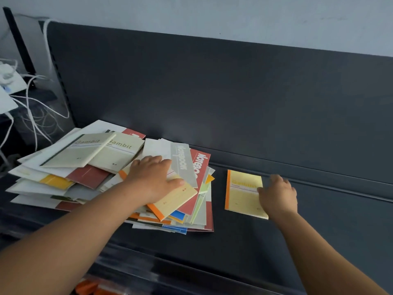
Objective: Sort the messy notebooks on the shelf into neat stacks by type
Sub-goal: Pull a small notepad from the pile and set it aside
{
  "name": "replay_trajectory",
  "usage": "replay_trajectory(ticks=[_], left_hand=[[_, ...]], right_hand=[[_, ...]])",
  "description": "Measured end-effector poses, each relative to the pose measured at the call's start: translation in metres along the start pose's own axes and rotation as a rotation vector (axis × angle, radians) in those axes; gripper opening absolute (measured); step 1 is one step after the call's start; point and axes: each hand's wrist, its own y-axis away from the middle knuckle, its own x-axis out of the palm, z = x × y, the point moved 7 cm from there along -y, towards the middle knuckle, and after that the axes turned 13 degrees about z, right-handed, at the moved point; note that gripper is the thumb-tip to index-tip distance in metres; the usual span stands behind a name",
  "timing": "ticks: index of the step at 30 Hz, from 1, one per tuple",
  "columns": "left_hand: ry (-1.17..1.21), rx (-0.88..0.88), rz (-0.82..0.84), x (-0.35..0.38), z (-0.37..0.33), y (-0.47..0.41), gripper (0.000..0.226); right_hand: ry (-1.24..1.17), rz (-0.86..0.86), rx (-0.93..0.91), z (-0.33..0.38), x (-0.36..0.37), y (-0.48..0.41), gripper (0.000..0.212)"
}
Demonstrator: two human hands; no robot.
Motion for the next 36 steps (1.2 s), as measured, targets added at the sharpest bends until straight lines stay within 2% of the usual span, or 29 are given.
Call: replay_trajectory(ticks=[2,3,5,7,9,13,17,19,22,24,26,29,31,34,36], left_hand=[[0.009,0.017,-0.023,0.000,0.000,0.000,0.069],[0.013,0.027,-0.038,0.000,0.000,0.000,0.066],[0.040,0.046,-0.069,0.000,-0.002,0.000,0.059],[0.095,0.058,-0.090,-0.001,-0.005,0.000,0.055],[0.127,0.064,-0.115,-0.003,-0.010,0.001,0.053],[0.154,0.096,-0.160,-0.005,-0.018,0.004,0.053],[0.179,0.140,-0.175,-0.011,-0.014,0.012,0.054],[0.176,0.160,-0.207,-0.017,-0.008,0.016,0.052],[0.159,0.181,-0.251,-0.022,0.004,0.017,0.056],[0.147,0.183,-0.255,-0.019,0.009,0.016,0.065],[0.144,0.214,-0.191,-0.011,0.006,0.016,0.078],[0.072,0.267,-0.015,0.008,-0.006,0.017,0.114],[0.013,0.258,0.058,0.015,-0.009,0.015,0.117],[-0.036,0.233,0.074,0.015,-0.010,0.014,0.086],[-0.033,0.227,0.075,0.013,-0.010,0.015,0.075]], right_hand=[[0.051,-0.051,-0.135,0.027,-0.004,0.013,0.042],[-0.013,-0.025,-0.223,0.045,-0.003,0.023,0.037],[-0.187,0.152,-0.348,0.081,0.010,0.043,0.018],[-0.261,0.332,-0.390,0.106,0.030,0.057,0.018],[-0.275,0.452,-0.376,0.119,0.048,0.065,0.022],[-0.355,0.585,-0.277,0.113,0.067,0.066,0.024],[-0.601,0.773,-0.211,0.104,0.073,0.069,0.005],[-0.714,0.821,-0.215,0.098,0.067,0.067,0.011],[-0.759,0.771,-0.279,0.081,0.043,0.058,0.012],[-0.832,0.686,-0.255,0.060,0.026,0.046,0.012],[-0.933,0.557,-0.166,0.032,0.014,0.030,0.012],[-0.945,0.359,-0.023,-0.012,0.009,0.009,0.007],[-0.792,0.270,0.042,-0.034,0.011,0.001,0.009],[-0.433,0.182,0.078,-0.047,0.011,0.002,0.013],[-0.145,0.132,0.078,-0.040,0.006,0.008,0.013]])
